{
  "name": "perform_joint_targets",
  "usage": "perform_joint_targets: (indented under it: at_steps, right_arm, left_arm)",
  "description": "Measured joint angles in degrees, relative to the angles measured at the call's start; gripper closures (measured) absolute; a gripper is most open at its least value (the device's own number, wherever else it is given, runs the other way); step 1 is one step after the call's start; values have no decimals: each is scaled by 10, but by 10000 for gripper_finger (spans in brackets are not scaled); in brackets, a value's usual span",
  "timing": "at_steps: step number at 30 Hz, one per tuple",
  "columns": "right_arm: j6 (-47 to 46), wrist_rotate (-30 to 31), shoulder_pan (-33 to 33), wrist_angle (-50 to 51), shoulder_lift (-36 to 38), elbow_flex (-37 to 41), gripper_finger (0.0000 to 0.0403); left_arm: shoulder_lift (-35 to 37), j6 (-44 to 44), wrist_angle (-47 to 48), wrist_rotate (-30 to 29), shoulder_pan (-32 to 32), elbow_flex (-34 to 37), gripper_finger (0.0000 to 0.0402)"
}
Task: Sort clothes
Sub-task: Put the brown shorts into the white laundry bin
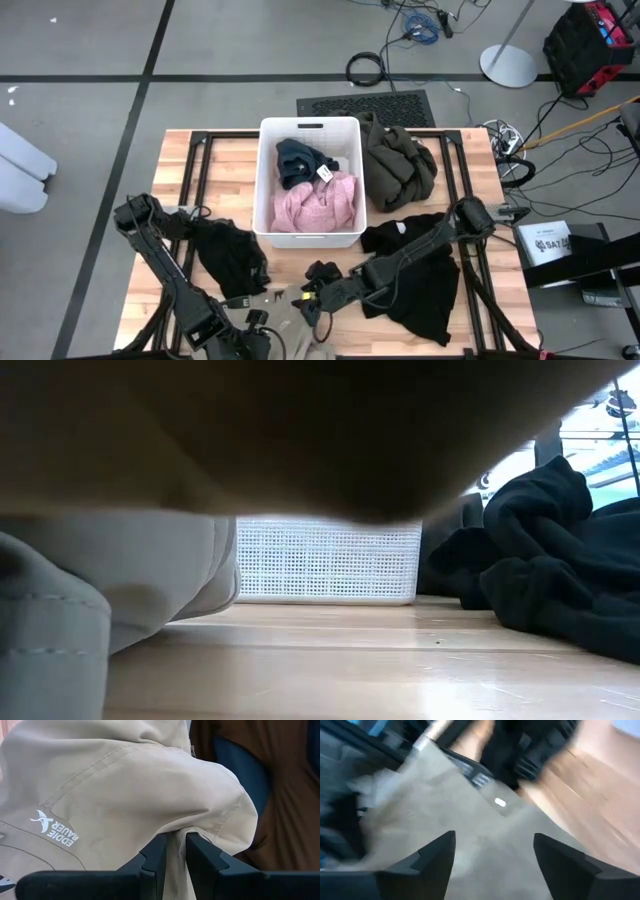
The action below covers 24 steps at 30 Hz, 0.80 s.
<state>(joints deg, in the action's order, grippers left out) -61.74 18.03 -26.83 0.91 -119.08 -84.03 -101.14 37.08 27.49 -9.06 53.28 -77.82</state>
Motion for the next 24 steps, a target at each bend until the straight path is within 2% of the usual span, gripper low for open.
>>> perform_joint_targets:
  at_steps: [7,12,14,16,20,21,24]
  right_arm:
    - [-19,-7,0,-114,-65,0,133]
    - [-32,-19,1,-114,-87,0,158]
    - [-35,-20,1,-114,-94,0,187]
    - [-32,-20,1,-119,-95,0,234]
    - [7,-19,1,-156,-96,0,364]
    - [18,-19,1,-173,-96,0,383]
    - [33,-45,4,-236,-96,0,389]
  left_arm:
    - [0,-3,0,-2,0,0,324]
    - [0,-3,0,-4,0,0,324]
    - [0,-3,0,-5,0,0,324]
    - [0,-3,0,-5,0,0,324]
    - [0,-3,0,-9,0,0,324]
    - [0,-3,0,-11,0,0,324]
    - [0,-4,0,-18,0,0,324]
